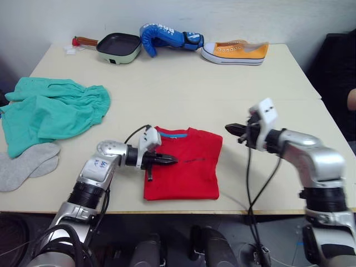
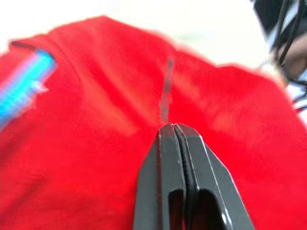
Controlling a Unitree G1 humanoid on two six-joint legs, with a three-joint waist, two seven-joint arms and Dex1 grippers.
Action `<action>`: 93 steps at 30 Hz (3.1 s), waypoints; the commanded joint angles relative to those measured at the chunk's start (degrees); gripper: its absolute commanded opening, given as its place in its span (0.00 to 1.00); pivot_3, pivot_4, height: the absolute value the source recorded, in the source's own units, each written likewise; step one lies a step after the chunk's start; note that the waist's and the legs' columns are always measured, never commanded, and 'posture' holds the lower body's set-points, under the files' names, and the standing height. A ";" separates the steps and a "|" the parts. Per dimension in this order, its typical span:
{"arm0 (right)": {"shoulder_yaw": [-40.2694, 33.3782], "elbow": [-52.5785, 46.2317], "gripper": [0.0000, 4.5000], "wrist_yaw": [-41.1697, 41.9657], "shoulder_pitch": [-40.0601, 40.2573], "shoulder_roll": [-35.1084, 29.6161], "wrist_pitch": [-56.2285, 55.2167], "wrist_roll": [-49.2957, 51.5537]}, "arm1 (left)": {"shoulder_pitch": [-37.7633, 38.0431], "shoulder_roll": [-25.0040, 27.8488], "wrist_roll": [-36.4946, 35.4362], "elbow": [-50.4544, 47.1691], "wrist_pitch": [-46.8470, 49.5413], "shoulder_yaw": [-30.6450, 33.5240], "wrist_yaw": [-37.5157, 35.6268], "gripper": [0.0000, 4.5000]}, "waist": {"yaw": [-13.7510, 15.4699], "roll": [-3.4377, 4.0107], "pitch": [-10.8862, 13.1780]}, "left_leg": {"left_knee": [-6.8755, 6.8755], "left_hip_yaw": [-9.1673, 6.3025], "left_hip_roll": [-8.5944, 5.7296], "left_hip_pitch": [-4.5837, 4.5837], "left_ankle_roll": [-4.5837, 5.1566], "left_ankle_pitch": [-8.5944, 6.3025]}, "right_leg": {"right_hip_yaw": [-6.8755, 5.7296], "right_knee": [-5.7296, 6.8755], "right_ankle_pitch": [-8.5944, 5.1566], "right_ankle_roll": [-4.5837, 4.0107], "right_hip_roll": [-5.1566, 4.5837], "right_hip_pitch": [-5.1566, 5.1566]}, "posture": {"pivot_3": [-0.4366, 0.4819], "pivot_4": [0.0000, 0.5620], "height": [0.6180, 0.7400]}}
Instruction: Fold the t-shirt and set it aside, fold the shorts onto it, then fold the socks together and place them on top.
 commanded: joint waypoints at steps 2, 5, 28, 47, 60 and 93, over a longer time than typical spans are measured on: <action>-8.67 -8.60 0.19 1.50 7.02 -1.65 19.96 14.00 | -2.88 4.74 -10.17 -5.83 4.59 5.55 -8.88 0.36 | -0.01 0.00 0.00 | 0.00 -0.02 0.00 0.00 0.01 -0.01 | 0.00 -0.06 0.00 0.00 -0.01 0.03 | 0.48 0.27 1.00; -8.62 -10.43 0.42 -0.09 11.35 -0.18 23.22 16.03 | -4.11 8.18 -12.71 -7.10 7.08 6.10 -12.58 0.57 | -0.06 0.03 0.02 | -0.03 -0.06 0.00 0.01 0.00 -0.02 | 0.01 -0.07 0.00 0.00 0.00 0.04 | 0.48 0.27 1.00; 5.09 11.09 0.62 -11.41 1.19 20.43 12.47 7.91 | -4.01 11.13 -8.92 -9.27 0.14 4.09 -13.11 1.00 | -1.59 0.09 0.05 | -0.29 0.06 -0.03 0.15 -0.22 0.10 | 0.12 0.01 0.00 0.00 0.07 -0.03 | 0.48 0.27 1.00; -10.50 2.66 0.00 -8.00 9.17 -3.41 18.16 12.49 | -6.39 6.51 -6.31 -4.63 -4.22 0.73 -12.89 1.00 | 1.15 0.14 0.08 | -0.38 -0.03 -0.14 -0.18 -0.04 0.06 | 0.07 -0.16 0.02 0.05 0.04 -0.15 | 0.48 0.27 1.00; -23.25 21.60 0.00 5.54 30.08 -25.89 -1.05 1.95 | -8.38 4.35 -4.45 -0.17 -8.02 -0.46 -14.44 1.00 | 1.21 0.11 0.10 | -0.36 0.03 -0.13 -0.04 0.01 0.10 | 0.11 -0.34 0.05 0.10 0.06 -0.01 | 0.48 0.27 1.00; -30.36 -22.27 0.99 -0.62 18.73 -27.08 -0.04 42.88 | 3.31 15.70 2.64 -3.45 -7.49 9.96 2.70 1.00 | 0.80 -0.06 0.26 | -0.90 -0.11 -0.06 0.28 -0.34 0.24 | 0.17 -0.36 0.00 0.03 0.08 0.02 | 0.48 0.27 1.00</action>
